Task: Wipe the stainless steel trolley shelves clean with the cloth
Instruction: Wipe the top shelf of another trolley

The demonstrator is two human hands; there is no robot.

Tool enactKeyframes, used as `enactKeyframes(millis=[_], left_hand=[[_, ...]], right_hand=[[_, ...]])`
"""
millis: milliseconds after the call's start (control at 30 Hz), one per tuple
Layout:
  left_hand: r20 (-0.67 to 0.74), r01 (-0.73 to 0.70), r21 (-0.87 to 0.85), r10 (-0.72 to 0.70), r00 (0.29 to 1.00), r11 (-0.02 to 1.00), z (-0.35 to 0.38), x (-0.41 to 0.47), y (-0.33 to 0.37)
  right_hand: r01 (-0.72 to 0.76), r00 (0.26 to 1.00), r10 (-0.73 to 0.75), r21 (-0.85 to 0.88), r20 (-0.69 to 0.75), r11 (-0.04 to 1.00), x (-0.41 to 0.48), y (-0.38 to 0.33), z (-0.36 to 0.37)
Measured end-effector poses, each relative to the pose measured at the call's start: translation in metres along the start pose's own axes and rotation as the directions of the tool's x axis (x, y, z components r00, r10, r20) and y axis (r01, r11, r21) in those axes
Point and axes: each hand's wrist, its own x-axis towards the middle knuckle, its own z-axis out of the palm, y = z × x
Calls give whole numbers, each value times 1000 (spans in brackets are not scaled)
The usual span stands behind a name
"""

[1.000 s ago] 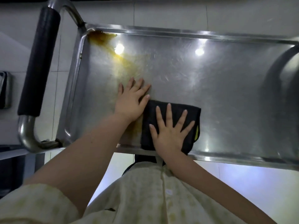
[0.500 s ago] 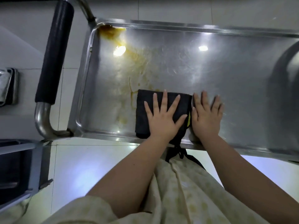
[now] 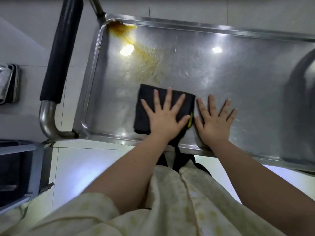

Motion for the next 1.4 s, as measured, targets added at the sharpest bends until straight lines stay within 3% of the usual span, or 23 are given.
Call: enactKeyframes(millis=[133,300,367,467,600,700,767,900,967,1267,1400], left_hand=[[-17,-75,-11,75,997,997,1,-10,-13],[-44,187,11,-186,982,982,-12,-17,-153],[-23,227,30,-226,974,974,-15,-25,-178],[4,286,-7,-286,958,958,-8,-27,-143],[54,37,-31,-36,998,999,8,-29,-32],[55,-31,-38,34,998,999,7,-38,2],[27,-14,-25,14,1000,1000,8,-40,-26],[10,269,-19,-269,963,963,1,-51,-148],[35,319,-2,-318,947,948,-7,-57,-192],[1,316,-1,-316,949,949,-4,-60,-194],[7,341,-19,-341,940,940,-1,-72,-189]], right_hand=[[1,1000,-1,3,6,1000,0,4,1],[-34,999,34,0,12,999,2,-2,0],[-43,999,43,2,18,999,1,-6,-1],[-49,999,49,0,9,999,-4,-10,-1],[-43,999,43,-3,8,999,-4,-10,0],[-39,999,39,4,10,999,-2,-3,-1],[-43,999,43,3,5,999,-1,-1,1],[-44,999,44,7,20,999,-3,-3,2],[-52,998,51,9,29,999,-4,-6,2],[-141,989,140,14,53,990,2,-17,1],[-101,993,101,-1,63,995,-4,-18,2]])
